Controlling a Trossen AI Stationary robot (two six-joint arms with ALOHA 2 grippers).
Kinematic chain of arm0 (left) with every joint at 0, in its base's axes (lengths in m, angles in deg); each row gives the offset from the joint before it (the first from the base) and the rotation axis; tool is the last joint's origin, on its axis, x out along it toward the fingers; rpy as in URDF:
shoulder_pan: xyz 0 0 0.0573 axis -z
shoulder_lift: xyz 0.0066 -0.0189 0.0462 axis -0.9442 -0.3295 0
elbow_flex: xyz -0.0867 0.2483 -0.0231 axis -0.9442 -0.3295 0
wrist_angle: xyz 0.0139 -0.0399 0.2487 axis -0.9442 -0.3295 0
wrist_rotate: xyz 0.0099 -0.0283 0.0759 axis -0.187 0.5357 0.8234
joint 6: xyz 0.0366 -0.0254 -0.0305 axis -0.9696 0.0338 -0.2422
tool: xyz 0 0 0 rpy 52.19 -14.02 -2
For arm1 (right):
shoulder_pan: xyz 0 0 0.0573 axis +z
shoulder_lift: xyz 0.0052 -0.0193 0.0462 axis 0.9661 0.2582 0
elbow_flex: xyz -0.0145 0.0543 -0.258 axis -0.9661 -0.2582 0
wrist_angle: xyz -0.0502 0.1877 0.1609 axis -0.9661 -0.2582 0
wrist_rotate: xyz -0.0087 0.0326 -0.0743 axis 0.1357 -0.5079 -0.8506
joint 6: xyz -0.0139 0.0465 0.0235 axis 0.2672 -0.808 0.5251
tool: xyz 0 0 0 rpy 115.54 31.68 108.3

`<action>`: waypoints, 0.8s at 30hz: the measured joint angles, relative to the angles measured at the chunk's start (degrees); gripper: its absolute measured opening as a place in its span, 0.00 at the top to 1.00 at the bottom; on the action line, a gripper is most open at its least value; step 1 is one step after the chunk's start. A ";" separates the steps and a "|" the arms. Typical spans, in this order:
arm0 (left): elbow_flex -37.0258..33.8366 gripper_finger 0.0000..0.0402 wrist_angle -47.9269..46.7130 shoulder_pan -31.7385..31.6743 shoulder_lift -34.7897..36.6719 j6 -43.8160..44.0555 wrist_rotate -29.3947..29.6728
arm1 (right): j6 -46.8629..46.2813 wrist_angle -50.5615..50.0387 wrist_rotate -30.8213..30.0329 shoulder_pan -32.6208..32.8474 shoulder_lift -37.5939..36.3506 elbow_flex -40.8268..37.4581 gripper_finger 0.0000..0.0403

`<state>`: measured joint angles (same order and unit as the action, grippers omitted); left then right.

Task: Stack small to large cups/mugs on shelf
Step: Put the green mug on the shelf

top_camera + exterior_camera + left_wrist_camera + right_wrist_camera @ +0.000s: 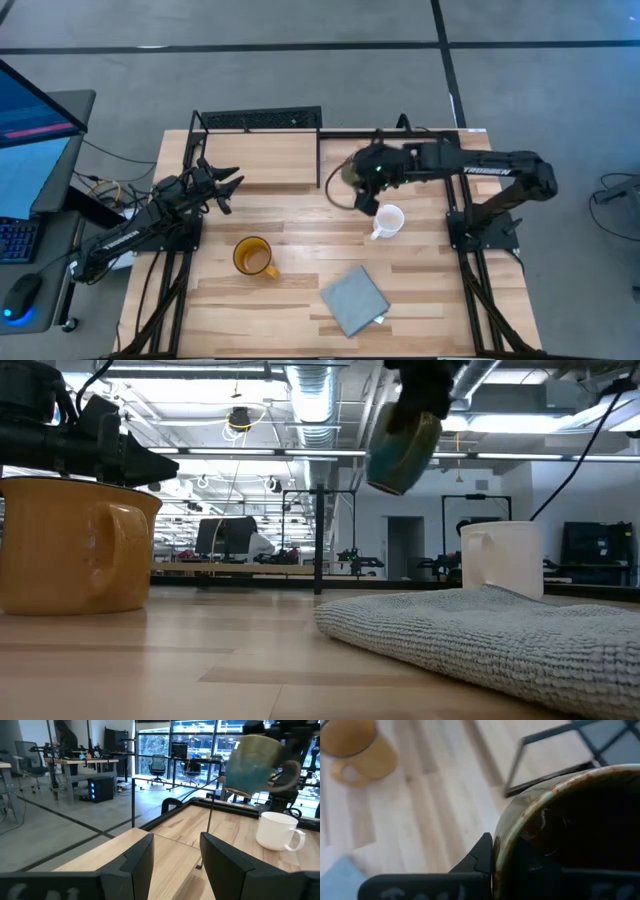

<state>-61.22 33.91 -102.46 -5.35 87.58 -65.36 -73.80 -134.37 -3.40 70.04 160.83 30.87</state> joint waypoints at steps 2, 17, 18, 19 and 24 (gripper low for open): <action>0.01 0.62 0.00 0.00 -0.04 0.00 0.00 | 0.09 0.67 0.64 1.73 2.61 1.44 0.88; 0.00 0.62 0.00 0.02 -0.72 0.61 -0.02 | 0.55 -0.25 7.89 7.83 22.84 14.95 0.88; 0.00 0.62 0.02 0.02 -0.80 0.61 0.00 | 0.56 -0.46 8.16 8.09 24.20 16.32 0.88; 0.00 0.62 0.00 0.00 -0.83 0.61 -0.02 | 0.65 -0.46 8.77 8.28 25.47 17.50 0.88; 0.01 0.62 0.01 0.02 -0.90 0.73 -0.02 | 1.69 -2.60 11.40 8.81 31.67 23.80 0.88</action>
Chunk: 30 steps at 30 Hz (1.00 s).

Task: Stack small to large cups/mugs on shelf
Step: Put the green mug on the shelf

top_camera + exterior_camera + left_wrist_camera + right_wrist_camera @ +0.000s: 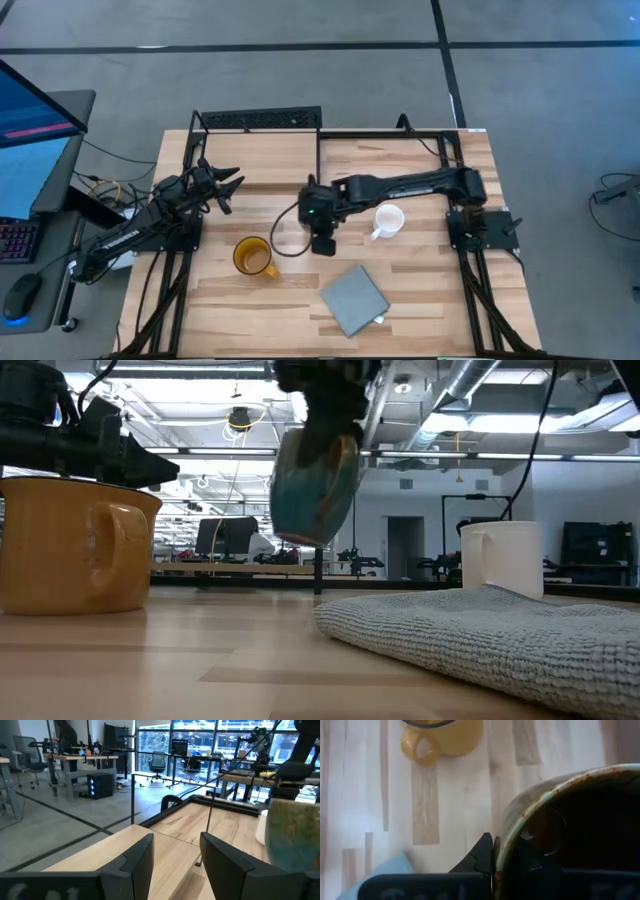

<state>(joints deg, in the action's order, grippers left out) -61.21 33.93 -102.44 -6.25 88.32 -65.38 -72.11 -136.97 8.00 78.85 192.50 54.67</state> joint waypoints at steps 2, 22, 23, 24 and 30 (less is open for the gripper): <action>-0.01 0.62 0.01 0.00 0.00 0.10 0.00 | 0.37 -0.94 0.58 0.00 1.99 2.08 0.88; -0.01 0.62 0.01 0.00 -0.02 0.12 0.00 | 1.42 -1.09 2.33 -1.68 12.71 7.07 0.88; 0.00 0.62 0.01 0.00 -0.02 0.12 0.00 | 1.41 -0.81 2.29 -1.70 12.73 7.05 0.88; 0.01 0.62 0.01 0.00 -0.02 0.12 0.00 | 1.40 -0.41 2.26 -1.72 12.73 7.03 0.88; -0.01 0.62 0.01 0.00 -0.02 0.12 0.00 | 1.40 0.96 2.29 -1.81 12.04 7.64 0.68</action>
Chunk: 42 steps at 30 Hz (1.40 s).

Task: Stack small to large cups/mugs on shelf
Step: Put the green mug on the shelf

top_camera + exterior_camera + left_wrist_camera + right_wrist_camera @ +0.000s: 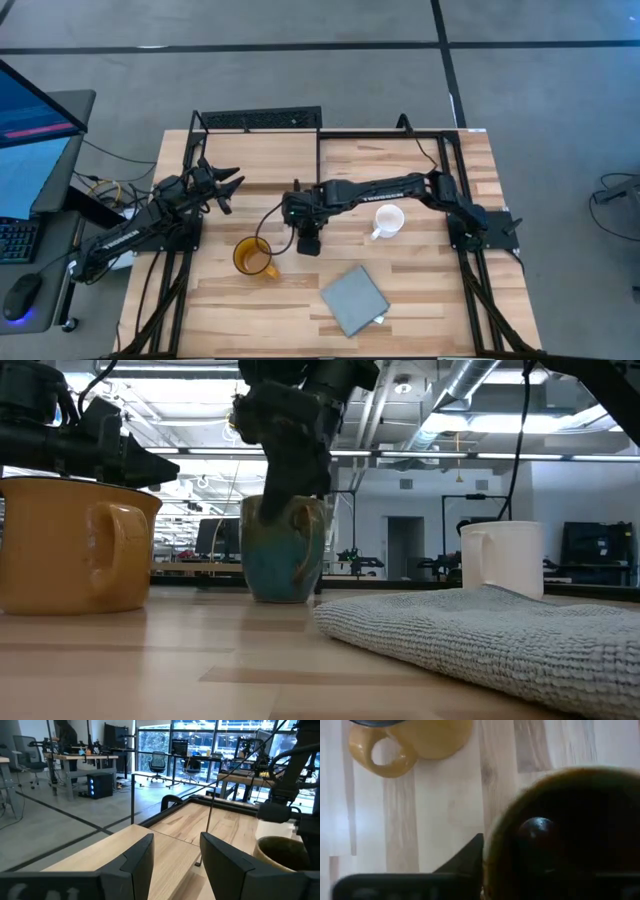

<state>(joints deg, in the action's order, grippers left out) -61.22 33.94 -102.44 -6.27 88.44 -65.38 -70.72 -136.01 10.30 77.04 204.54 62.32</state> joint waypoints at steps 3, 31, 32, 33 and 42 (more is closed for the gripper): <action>0.00 0.62 0.00 0.00 0.00 0.00 0.00 | 0.04 -0.94 0.01 -0.22 0.00 1.41 0.59; 0.01 0.62 -0.01 -0.01 0.00 0.00 0.00 | 3.80 -6.93 -13.70 -2.11 -18.14 1.43 0.46; 0.00 0.62 0.00 0.00 0.00 0.00 0.00 | 3.53 -7.87 -14.32 -2.20 -19.35 1.43 0.46; 0.02 0.62 0.00 -0.02 0.00 0.00 0.00 | 3.58 -8.48 -15.06 -2.20 -20.53 1.43 0.46; 0.00 0.62 0.00 0.00 0.00 0.00 -0.11 | 10.59 -13.68 -24.43 -2.33 -30.82 -0.24 0.49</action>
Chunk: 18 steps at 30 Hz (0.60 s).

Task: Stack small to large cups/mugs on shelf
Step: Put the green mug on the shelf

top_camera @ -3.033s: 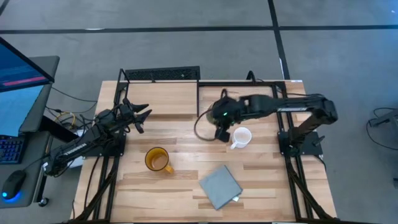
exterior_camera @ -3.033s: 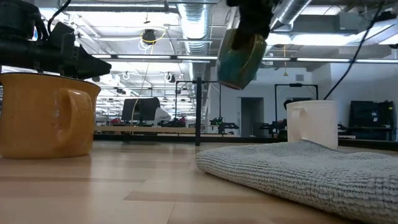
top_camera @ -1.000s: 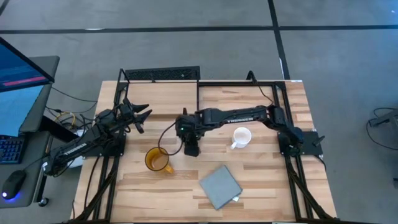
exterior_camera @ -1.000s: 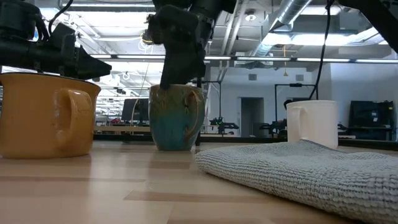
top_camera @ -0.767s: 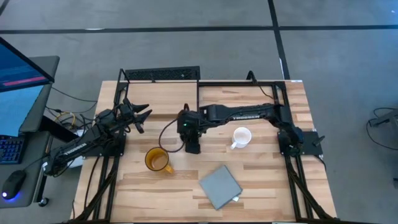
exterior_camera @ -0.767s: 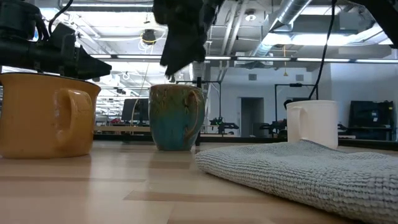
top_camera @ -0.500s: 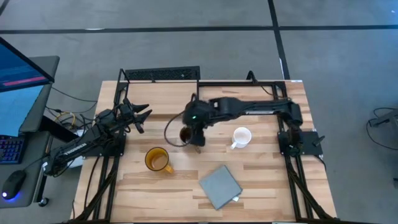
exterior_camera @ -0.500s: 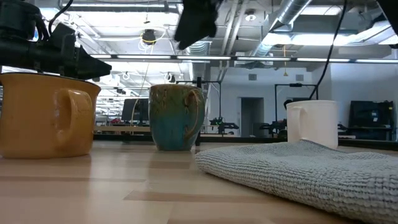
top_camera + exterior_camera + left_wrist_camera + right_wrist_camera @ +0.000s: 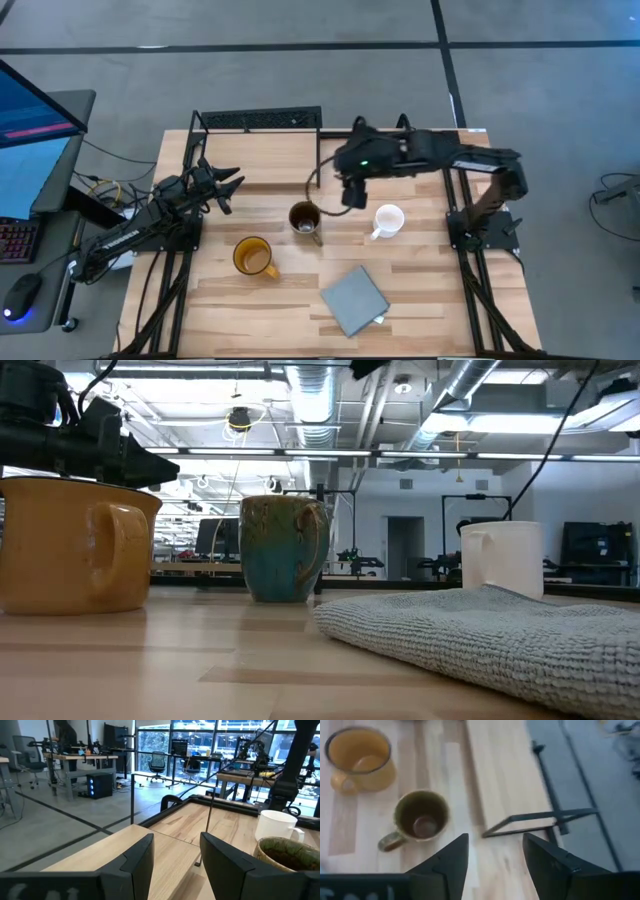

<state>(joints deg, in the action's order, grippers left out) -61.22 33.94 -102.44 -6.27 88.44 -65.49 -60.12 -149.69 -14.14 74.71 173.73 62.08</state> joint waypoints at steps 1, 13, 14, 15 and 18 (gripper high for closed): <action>0.02 0.62 0.00 0.00 0.00 0.00 -0.02 | 0.04 -0.02 -0.08 -0.25 -1.58 -1.17 0.49; 0.02 0.62 0.00 0.00 0.00 0.00 0.02 | 1.05 17.00 0.28 -4.53 -25.97 -30.20 0.57; 0.01 0.62 0.00 -0.02 0.00 0.00 0.02 | 1.44 19.16 0.30 -4.78 -28.09 -33.27 0.58; 0.01 0.62 0.00 0.00 0.00 0.00 0.02 | 1.64 21.13 0.31 -4.94 -30.11 -36.14 0.58; 0.00 0.62 0.00 -0.01 0.00 0.00 0.00 | 1.67 25.72 0.37 -5.66 -36.28 -44.58 0.58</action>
<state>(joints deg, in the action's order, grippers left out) -61.22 33.94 -102.45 -6.27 88.44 -65.49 -58.45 -123.97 -13.77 69.06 137.44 17.50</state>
